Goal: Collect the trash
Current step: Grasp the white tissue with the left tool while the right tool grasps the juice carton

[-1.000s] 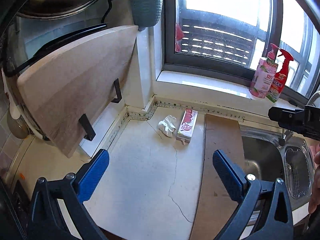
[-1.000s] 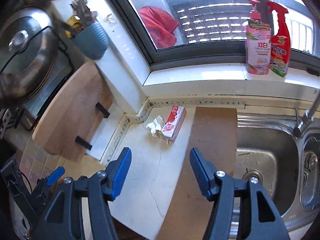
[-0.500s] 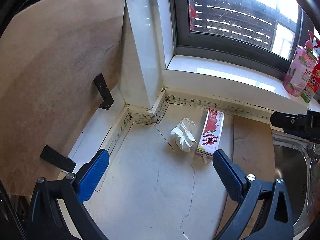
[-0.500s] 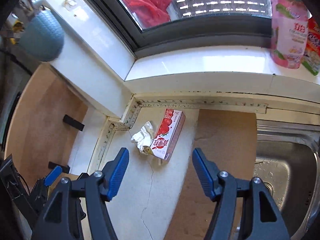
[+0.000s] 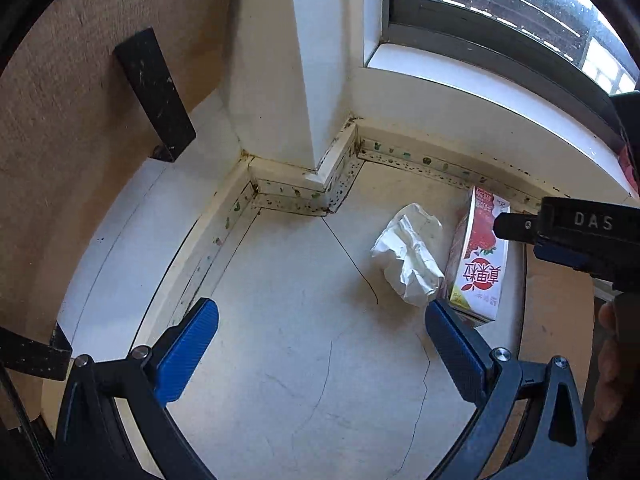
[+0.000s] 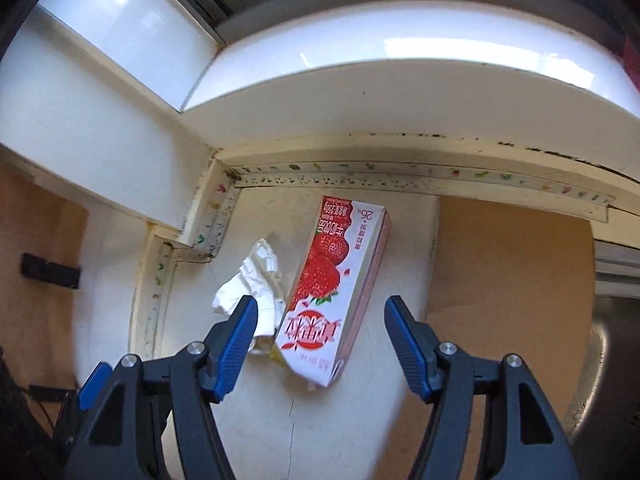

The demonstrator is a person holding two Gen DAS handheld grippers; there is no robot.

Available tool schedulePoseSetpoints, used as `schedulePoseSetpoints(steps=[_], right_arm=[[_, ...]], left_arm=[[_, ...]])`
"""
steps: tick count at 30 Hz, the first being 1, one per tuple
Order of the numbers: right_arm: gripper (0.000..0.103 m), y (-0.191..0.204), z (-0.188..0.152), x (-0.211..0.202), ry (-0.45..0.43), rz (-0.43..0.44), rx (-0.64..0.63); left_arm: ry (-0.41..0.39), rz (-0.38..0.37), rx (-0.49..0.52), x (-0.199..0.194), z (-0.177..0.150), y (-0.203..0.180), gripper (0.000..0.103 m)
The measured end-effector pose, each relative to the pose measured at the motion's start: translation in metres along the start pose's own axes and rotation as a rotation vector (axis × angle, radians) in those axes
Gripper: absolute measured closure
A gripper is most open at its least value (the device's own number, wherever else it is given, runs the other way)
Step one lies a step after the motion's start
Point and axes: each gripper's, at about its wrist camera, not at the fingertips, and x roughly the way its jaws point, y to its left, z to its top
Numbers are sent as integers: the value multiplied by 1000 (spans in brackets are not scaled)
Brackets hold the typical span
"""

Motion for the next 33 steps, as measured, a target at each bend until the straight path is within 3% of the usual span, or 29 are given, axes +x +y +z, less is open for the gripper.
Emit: schedulePoseSetpoints(steps=[14, 17, 24, 33], right_arm=[[37, 9, -1, 55, 81, -87, -12], [37, 5, -4, 59, 103, -72, 6], [41, 3, -12, 49, 63, -73, -26], [42, -15, -23, 8, -7, 17, -37]], left_arm=[[21, -18, -26, 11, -7, 14, 1], [21, -25, -19, 12, -4, 11, 1], [18, -32, -13, 19, 4, 0, 1], [17, -72, -20, 30, 20, -17, 1]])
